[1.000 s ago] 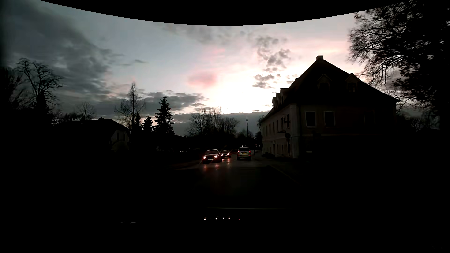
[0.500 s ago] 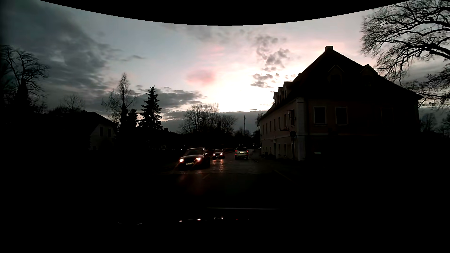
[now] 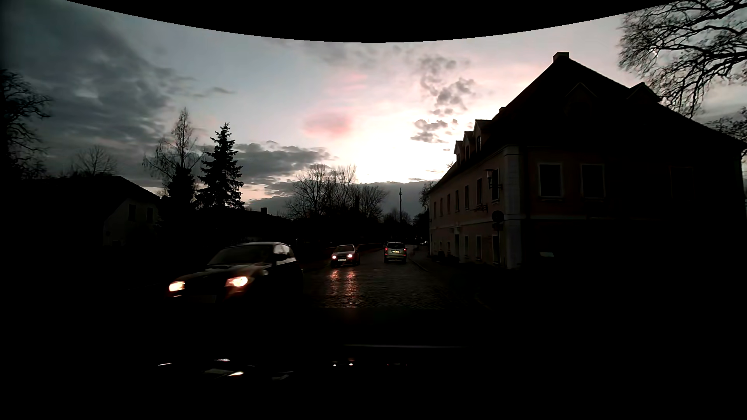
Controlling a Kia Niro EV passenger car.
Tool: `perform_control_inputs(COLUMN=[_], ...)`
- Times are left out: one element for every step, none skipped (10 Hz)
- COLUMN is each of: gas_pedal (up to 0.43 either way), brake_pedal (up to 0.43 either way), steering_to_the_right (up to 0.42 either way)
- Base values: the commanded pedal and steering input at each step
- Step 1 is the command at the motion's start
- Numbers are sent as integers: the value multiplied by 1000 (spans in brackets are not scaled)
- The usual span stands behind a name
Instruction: Follow the waypoints while adhering to traffic rules and regulations
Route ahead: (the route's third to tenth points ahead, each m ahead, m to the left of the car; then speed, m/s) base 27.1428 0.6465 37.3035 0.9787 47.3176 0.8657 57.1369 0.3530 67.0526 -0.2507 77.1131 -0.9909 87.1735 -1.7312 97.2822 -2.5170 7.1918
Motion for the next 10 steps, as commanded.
perform_control_inputs(gas_pedal=[98,87,87,87,87,79,67,67,28,28], brake_pedal=[0,0,0,0,0,0,0,0,0,0], steering_to_the_right=[17,16,14,9,1,-4,-7,-10,-12,-14])
